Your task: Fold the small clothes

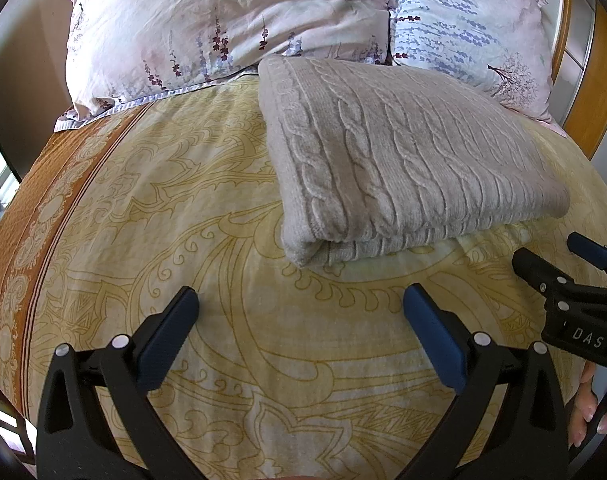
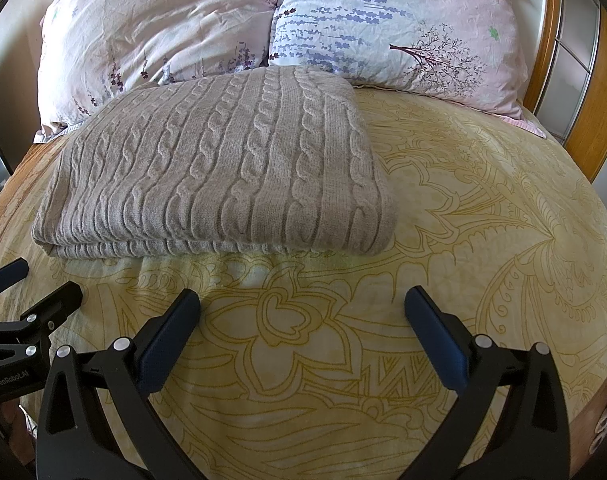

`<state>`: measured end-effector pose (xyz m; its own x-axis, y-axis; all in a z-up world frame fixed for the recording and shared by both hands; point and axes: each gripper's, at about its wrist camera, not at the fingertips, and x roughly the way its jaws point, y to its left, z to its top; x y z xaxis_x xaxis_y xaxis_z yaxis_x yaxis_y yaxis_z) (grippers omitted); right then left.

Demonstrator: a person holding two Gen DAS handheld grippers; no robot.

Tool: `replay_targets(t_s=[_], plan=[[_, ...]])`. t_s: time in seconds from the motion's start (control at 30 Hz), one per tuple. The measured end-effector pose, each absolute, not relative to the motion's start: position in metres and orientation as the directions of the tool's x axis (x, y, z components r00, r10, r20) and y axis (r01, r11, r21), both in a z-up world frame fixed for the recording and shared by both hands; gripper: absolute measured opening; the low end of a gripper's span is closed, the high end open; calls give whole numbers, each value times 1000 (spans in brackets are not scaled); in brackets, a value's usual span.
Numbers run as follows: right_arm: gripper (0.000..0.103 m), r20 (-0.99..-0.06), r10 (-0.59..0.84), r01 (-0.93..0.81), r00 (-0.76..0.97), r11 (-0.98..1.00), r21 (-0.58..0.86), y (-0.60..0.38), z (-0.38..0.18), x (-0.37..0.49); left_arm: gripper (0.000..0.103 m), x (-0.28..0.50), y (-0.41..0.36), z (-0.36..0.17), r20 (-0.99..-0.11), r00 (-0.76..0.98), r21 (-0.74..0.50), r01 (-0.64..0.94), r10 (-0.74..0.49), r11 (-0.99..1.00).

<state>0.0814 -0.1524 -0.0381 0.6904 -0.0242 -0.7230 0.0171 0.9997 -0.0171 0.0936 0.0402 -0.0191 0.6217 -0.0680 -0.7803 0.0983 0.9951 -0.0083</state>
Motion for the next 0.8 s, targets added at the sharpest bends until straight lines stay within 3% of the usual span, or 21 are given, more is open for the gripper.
replay_targets(t_s=[0.8], plan=[[102, -723, -24, 16, 691, 1000, -17, -152, -38, 81, 101, 97, 43, -20, -790, 610, -11, 91, -65, 996]])
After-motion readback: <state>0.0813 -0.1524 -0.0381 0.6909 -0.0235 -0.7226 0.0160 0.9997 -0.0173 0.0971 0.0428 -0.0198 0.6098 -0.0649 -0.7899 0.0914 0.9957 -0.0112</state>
